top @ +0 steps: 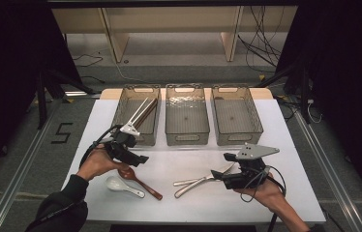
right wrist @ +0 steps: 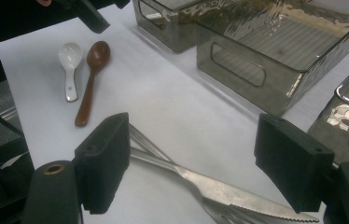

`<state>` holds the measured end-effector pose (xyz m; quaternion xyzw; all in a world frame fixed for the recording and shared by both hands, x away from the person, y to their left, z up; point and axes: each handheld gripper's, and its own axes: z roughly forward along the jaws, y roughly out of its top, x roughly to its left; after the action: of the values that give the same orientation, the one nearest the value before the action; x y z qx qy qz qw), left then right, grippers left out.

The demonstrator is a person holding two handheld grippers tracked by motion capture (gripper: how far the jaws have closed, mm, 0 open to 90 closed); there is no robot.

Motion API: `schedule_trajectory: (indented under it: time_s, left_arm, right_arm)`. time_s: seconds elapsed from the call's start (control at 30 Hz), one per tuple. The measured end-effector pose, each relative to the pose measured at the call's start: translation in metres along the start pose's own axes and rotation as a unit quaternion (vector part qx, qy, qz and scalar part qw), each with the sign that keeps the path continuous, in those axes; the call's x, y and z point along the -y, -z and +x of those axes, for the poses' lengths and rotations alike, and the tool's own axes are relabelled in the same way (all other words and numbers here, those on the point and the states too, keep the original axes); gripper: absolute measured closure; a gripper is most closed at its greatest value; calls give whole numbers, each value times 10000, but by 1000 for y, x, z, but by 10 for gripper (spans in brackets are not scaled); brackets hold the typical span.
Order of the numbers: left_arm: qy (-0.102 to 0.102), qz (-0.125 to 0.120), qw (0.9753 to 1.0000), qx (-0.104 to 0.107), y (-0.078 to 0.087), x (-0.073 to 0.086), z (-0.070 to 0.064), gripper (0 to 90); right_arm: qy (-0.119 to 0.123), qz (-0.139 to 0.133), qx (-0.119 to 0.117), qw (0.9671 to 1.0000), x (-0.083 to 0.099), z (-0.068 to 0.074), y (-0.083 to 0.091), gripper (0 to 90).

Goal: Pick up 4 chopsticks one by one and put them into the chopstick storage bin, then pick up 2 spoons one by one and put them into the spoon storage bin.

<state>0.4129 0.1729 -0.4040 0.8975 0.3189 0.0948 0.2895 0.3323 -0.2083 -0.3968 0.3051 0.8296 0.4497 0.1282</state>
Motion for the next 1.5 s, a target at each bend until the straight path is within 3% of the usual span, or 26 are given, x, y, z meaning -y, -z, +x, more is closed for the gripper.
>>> schedule_trajectory:
  time_s: [0.13, 0.53, 0.7, 1.07, 1.4, 1.43, 1.5]
  left_arm:
    - [-98, 17, 9999, 91, -2, 4, -5, 215]
    - [-500, 406, 9978, 172, -6, 14, -15, 197]
    - [-674, 605, 9956, 229, -9, 15, -19, 188]
    - [-1119, 1045, 9882, 95, -15, 19, -25, 180]
    - [-1369, 1297, 9820, 73, -20, 21, -26, 187]
    - [-1324, 1281, 9829, 63, -21, 22, -27, 190]
    - [-1363, 1314, 9819, 67, -22, 23, -28, 195]
  right_arm:
    - [-21, -22, 3, 10000, 0, -1, 1, 279]
    - [-50, -61, -34, 10000, 2, -2, 2, 278]
    - [-33, -49, -41, 10000, 2, -2, 2, 278]
    - [-46, -28, -42, 10000, 2, -2, 1, 278]
    - [-50, -17, -50, 10000, 2, -3, 1, 278]
    - [-54, -16, -40, 10000, 2, -3, 1, 278]
    - [-62, -24, -43, 10000, 2, -3, 1, 278]
